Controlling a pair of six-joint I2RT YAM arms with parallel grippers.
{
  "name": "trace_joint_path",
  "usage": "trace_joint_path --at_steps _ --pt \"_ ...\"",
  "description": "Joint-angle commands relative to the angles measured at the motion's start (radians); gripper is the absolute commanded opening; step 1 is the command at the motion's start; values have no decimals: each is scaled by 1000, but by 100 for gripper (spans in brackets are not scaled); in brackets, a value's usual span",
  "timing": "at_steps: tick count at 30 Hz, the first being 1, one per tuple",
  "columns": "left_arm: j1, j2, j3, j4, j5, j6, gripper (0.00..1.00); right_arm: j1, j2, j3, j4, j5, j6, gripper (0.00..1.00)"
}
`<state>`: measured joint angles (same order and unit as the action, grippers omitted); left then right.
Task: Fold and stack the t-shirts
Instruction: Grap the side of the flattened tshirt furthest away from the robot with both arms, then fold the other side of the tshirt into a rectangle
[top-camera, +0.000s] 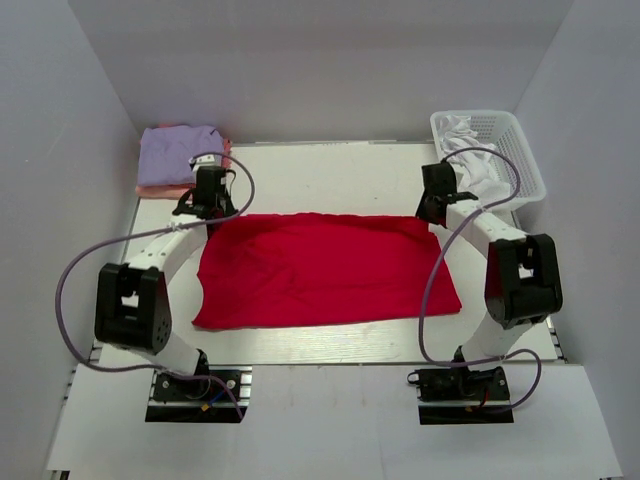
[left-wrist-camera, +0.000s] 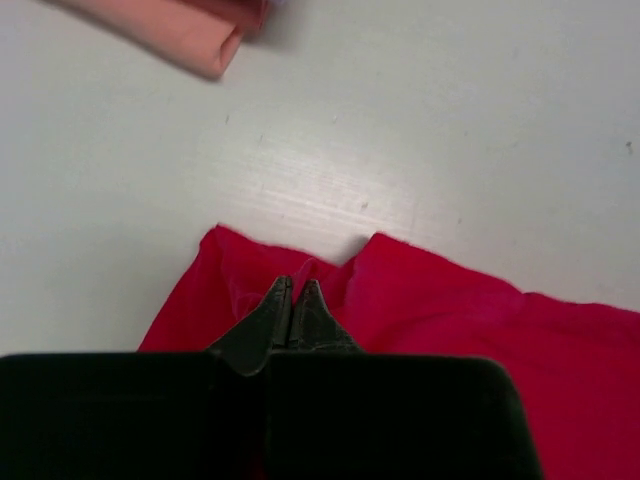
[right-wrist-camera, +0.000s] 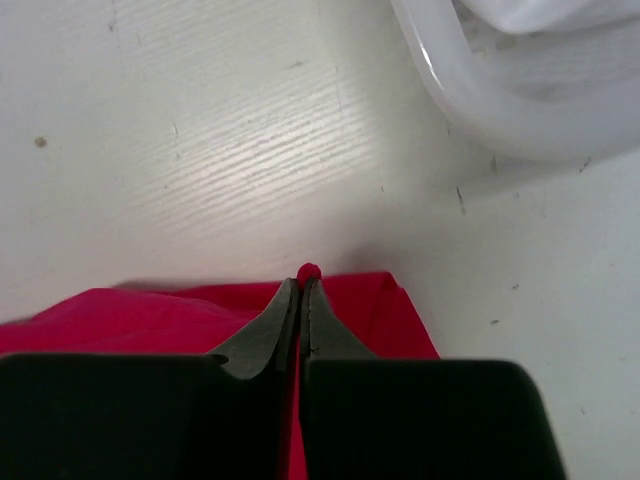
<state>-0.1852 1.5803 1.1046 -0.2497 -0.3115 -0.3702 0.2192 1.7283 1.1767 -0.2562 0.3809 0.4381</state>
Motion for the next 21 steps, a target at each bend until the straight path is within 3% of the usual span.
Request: trace_joint_path --at_steps 1,8,21 --pt "-3 -141 -81 6 9 -58 0 3 -88 -57 41 -7 5 0" --pt "-3 -411 -287 15 8 -131 0 -1 -177 -120 41 7 -2 0" --pt "-3 -706 -520 -123 -32 -345 0 -4 -271 -202 -15 78 25 0"
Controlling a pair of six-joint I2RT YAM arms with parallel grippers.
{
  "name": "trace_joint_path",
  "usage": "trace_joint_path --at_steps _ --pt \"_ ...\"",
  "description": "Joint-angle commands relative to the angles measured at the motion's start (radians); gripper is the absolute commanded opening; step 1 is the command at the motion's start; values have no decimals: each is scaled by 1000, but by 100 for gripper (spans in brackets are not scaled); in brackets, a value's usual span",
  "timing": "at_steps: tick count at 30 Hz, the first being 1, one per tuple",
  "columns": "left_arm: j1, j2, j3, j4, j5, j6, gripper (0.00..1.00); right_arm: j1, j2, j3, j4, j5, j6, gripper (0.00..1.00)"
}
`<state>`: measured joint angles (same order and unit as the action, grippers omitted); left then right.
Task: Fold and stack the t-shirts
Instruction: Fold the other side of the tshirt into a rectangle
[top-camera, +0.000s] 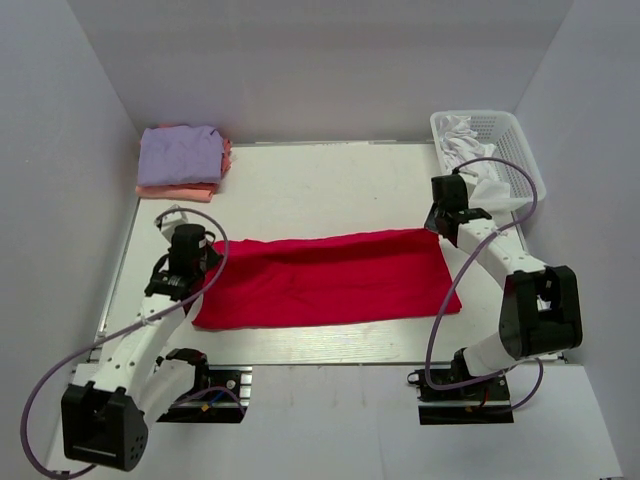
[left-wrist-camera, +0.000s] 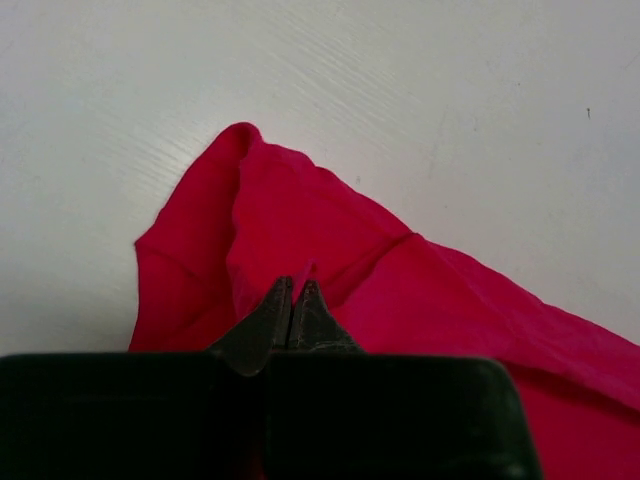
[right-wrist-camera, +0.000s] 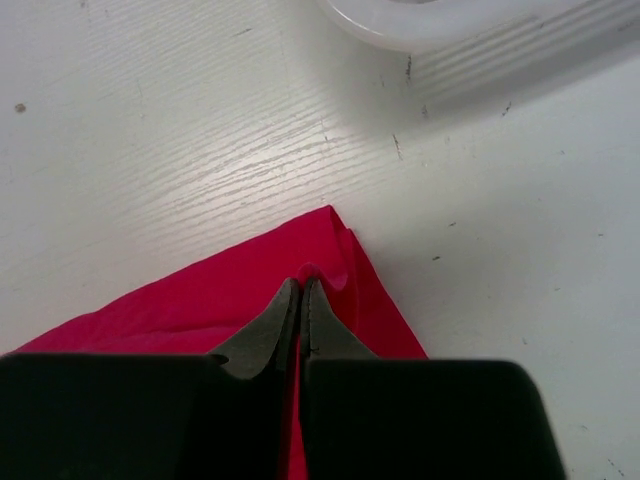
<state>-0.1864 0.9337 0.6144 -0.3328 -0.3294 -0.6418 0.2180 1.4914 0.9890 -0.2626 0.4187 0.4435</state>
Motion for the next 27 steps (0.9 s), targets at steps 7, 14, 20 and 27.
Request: trace_joint_path --at_steps 7,14,20,27 --pt "-2 -142 -185 -54 87 -186 0 -2 -79 -143 -15 34 70 0" --pt "-2 -102 -156 -420 -59 -466 57 -6 -122 -277 -7 58 170 61" --pt "-2 -53 -23 -508 -68 -478 99 -6 -183 -201 -105 138 193 77" --pt "-2 7 116 -358 133 -230 99 1 -333 -231 34 -340 0 90"
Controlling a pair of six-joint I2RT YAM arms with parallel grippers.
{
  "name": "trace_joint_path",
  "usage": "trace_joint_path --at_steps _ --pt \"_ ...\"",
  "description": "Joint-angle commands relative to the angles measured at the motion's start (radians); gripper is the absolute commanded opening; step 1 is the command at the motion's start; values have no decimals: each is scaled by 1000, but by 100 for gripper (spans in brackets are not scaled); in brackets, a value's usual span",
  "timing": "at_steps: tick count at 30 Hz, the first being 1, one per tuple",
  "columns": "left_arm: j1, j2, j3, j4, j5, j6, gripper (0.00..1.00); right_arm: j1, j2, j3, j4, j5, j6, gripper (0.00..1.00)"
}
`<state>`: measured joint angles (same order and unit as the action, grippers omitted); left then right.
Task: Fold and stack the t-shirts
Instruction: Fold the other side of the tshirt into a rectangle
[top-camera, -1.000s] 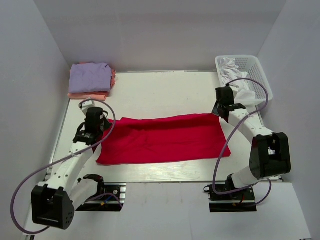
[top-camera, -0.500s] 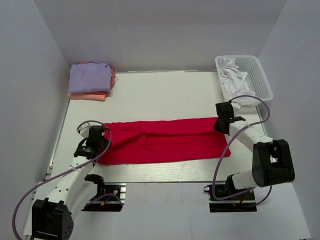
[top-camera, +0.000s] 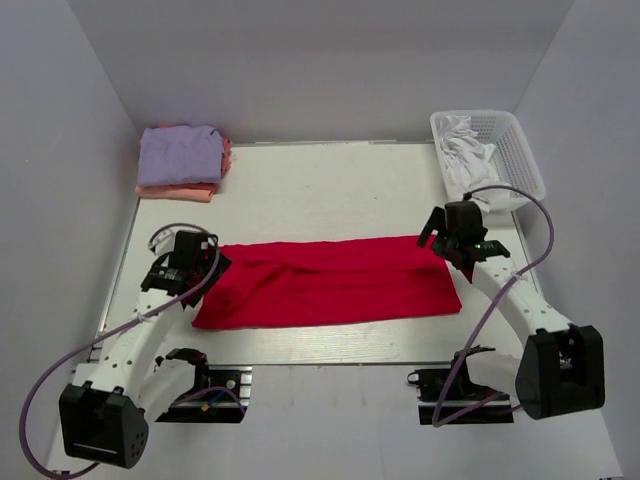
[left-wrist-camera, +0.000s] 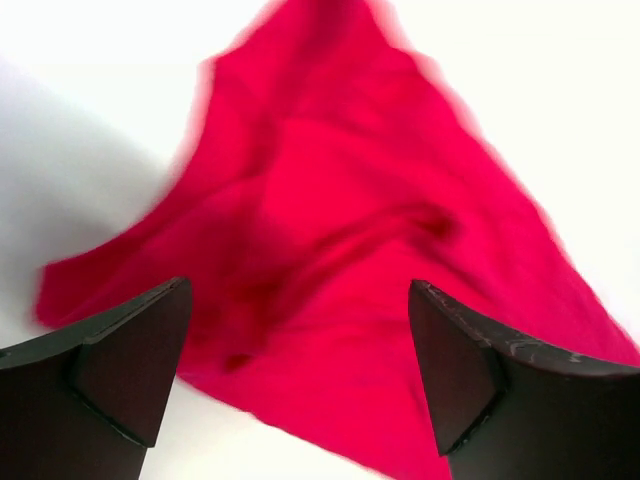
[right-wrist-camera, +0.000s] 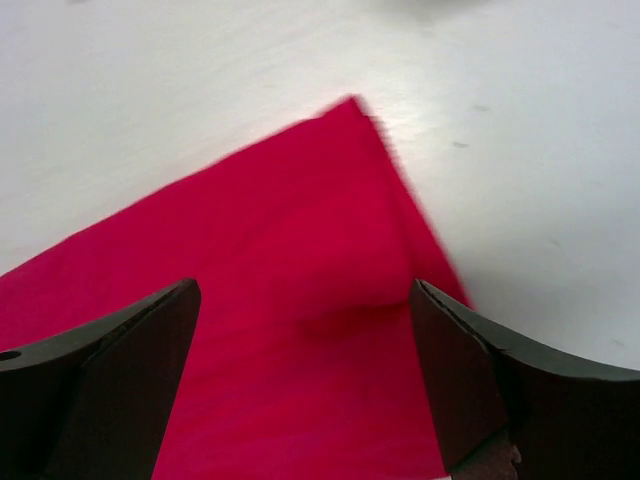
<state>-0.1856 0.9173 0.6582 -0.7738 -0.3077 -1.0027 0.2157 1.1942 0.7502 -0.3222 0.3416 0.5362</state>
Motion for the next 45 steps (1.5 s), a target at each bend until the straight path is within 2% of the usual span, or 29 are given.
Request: trace_joint_path --at_steps 1,2,4,6,8,9,11,15,26,30,31,32,39,42,43,44,45 --pt "-3 40 83 164 205 229 99 10 -36 2 118 -303 -110 90" --pt "-12 76 95 201 241 271 99 13 -28 -3 130 -428 -117 90" --pt "-12 123 106 264 351 369 99 25 2 -18 193 -498 -139 90" --pt "-12 200 116 295 367 380 99 34 24 -29 205 -565 -136 90" --pt "-12 253 150 295 395 380 96 36 60 -40 225 -579 -133 90" --pt "-12 277 150 295 409 380 90 37 67 -61 235 -578 -133 90" --pt "-23 331 162 295 409 380 86 31 91 -80 250 -569 -134 90" --pt "-34 374 162 327 409 371 66 31 139 -118 265 -549 -117 90" --pt "-74 468 181 292 345 380 41 31 173 -130 272 -541 -110 90" --pt "-95 505 202 255 321 355 26 31 154 -135 259 -504 -110 90" --pt "-95 505 214 246 311 355 6 30 153 -137 256 -500 -108 90" --pt "-95 514 224 237 302 340 0 31 151 -137 252 -500 -113 90" --pt "-129 428 224 226 262 329 0 30 136 -140 250 -498 -116 90" --pt "-138 396 224 205 199 329 0 30 137 -138 250 -498 -119 90" --pt "-138 396 239 196 159 338 11 28 140 -140 250 -500 -119 90" --pt "-138 396 251 161 142 338 40 31 143 -138 249 -498 -119 90" --pt "-138 411 265 145 116 349 87 31 143 -137 250 -501 -120 90"
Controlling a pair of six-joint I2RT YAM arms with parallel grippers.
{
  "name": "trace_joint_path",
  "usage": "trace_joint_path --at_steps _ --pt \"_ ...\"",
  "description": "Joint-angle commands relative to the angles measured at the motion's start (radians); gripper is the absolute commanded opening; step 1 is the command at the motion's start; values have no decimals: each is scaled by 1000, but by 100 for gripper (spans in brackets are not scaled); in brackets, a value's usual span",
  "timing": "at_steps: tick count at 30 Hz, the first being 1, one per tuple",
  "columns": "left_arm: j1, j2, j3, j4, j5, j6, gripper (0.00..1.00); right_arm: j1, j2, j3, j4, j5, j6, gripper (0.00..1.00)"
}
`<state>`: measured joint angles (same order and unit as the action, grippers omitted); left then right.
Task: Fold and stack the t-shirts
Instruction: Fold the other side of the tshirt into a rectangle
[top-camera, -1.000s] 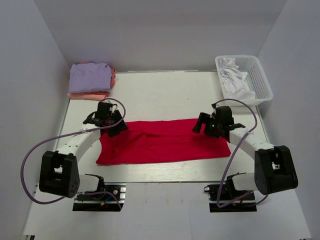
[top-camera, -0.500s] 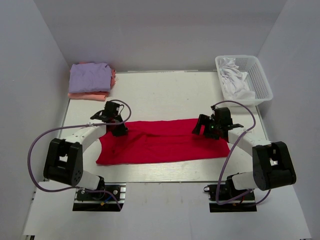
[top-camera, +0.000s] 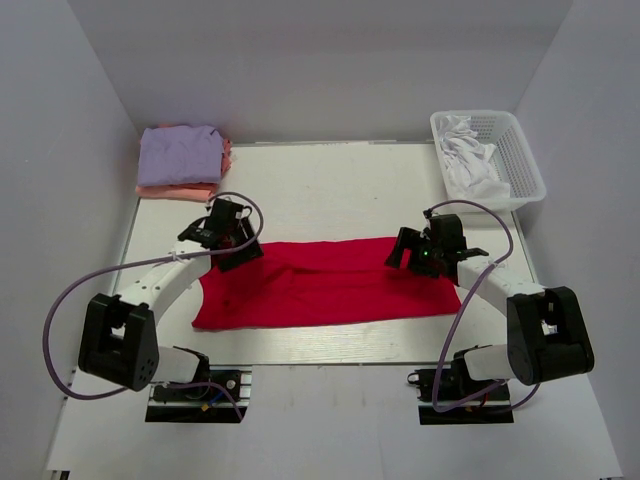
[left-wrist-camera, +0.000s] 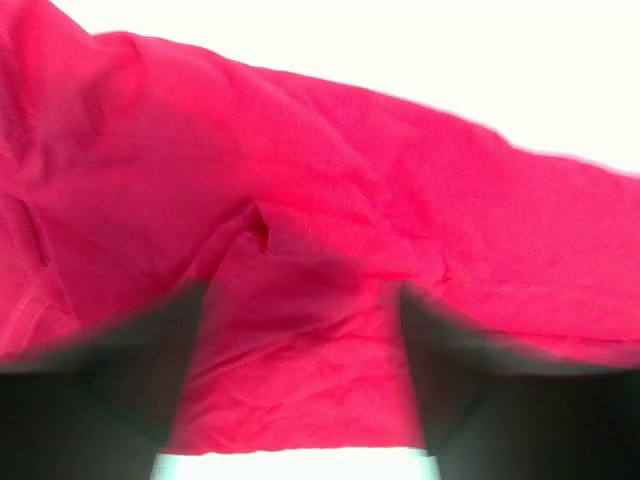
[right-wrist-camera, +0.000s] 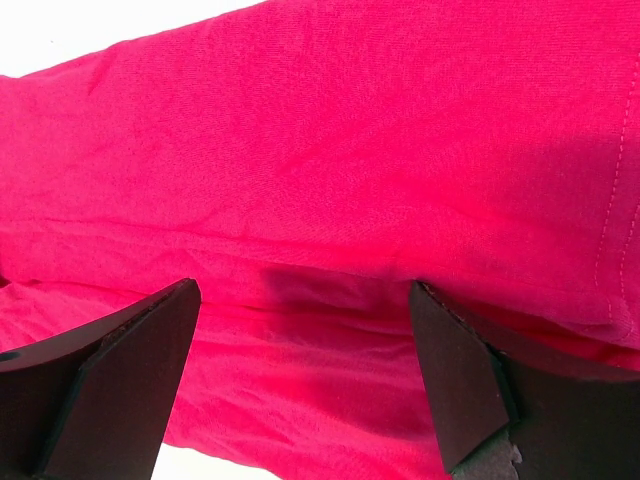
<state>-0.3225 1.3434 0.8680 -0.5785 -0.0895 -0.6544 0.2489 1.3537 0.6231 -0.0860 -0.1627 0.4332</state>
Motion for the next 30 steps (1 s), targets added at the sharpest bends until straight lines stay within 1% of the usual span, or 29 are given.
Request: trace_joint_path --at_steps 1,4,5,6,7,9,13,17,19,21,22,25,28,30 --pt "-1 -6 66 -50 -111 21 100 -3 -16 -10 8 3 -19 90" --pt "-1 3 68 18 -37 87 100 -2 -18 -7 5 3 -30 90" --pt "9 3 68 55 -15 140 100 -2 -18 -3 2 3 -28 90" --pt "10 3 59 93 -6 151 100 -2 -13 -2 -1 2 -34 90" --pt "23 3 58 94 -6 163 100 -2 -13 -2 -6 2 -36 90" --pt "23 14 69 127 -50 196 100 -3 -19 1 -9 5 -39 90" --pt "23 74 60 209 32 271 100 -2 -15 6 -8 -1 -42 90" --pt "23 163 101 192 95 271 100 -2 -13 0 -11 -3 -40 90" --pt "4 186 111 177 109 260 100 -5 -15 1 -14 -1 -42 90" --pt "3 186 85 186 184 260 100 -3 -13 0 -14 -3 -42 90" --pt "3 171 75 186 210 247 100 -2 -13 3 -15 -4 -45 90" --pt "3 109 45 187 211 197 100 -5 -14 4 -14 -3 -45 90" --pt "3 66 22 169 243 174 100 -2 -10 3 -14 -1 -47 90" --pt "3 56 -24 187 299 160 100 -3 -7 4 -11 -1 -45 90"
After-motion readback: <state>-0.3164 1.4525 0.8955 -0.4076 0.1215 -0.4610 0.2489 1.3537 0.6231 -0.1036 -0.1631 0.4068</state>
